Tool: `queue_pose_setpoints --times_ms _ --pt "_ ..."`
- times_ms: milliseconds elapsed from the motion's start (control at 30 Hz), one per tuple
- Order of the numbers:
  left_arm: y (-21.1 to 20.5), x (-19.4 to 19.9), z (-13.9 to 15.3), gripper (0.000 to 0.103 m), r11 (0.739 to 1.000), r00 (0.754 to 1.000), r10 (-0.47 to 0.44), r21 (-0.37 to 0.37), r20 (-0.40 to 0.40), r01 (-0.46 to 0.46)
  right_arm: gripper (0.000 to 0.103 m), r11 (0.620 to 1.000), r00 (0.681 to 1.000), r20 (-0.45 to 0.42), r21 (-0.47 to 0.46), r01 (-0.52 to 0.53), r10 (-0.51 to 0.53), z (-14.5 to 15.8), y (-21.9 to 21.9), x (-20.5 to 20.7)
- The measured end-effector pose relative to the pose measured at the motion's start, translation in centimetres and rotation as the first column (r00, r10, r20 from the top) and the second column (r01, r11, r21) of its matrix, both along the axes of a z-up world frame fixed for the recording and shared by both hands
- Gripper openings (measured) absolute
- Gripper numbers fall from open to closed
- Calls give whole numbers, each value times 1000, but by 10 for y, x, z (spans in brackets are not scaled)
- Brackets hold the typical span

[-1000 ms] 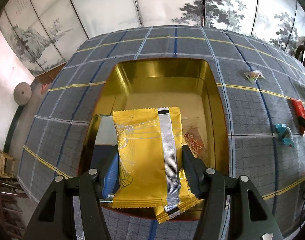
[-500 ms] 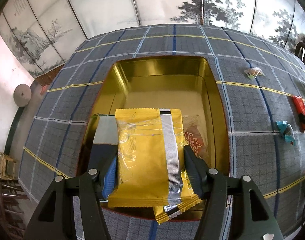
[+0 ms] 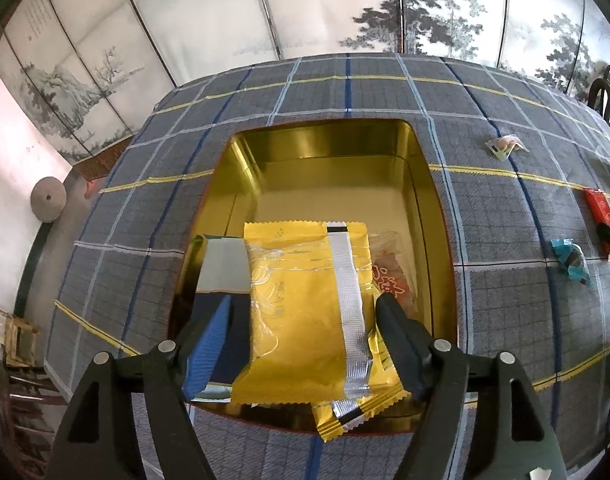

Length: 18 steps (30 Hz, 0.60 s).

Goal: Organize snacks
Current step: 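Open the left tool to release the clear yellow bag into the tin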

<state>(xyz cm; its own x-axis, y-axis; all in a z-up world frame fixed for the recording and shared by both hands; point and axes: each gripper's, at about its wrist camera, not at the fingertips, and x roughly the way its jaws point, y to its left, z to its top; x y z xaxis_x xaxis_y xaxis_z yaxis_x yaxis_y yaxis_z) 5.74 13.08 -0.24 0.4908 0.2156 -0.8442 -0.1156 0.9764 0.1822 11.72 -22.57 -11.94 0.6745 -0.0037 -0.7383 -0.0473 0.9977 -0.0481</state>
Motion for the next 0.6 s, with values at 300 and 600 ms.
queue_pose_setpoints --times_ms 300,600 --pt "2 -11 20 81 1000 998 -13 -25 56 14 46 998 998 -18 -16 53 -53 2 6 0" --pt "25 -27 36 91 994 991 51 -105 126 -38 46 997 997 -10 -11 80 -80 15 12 -11"
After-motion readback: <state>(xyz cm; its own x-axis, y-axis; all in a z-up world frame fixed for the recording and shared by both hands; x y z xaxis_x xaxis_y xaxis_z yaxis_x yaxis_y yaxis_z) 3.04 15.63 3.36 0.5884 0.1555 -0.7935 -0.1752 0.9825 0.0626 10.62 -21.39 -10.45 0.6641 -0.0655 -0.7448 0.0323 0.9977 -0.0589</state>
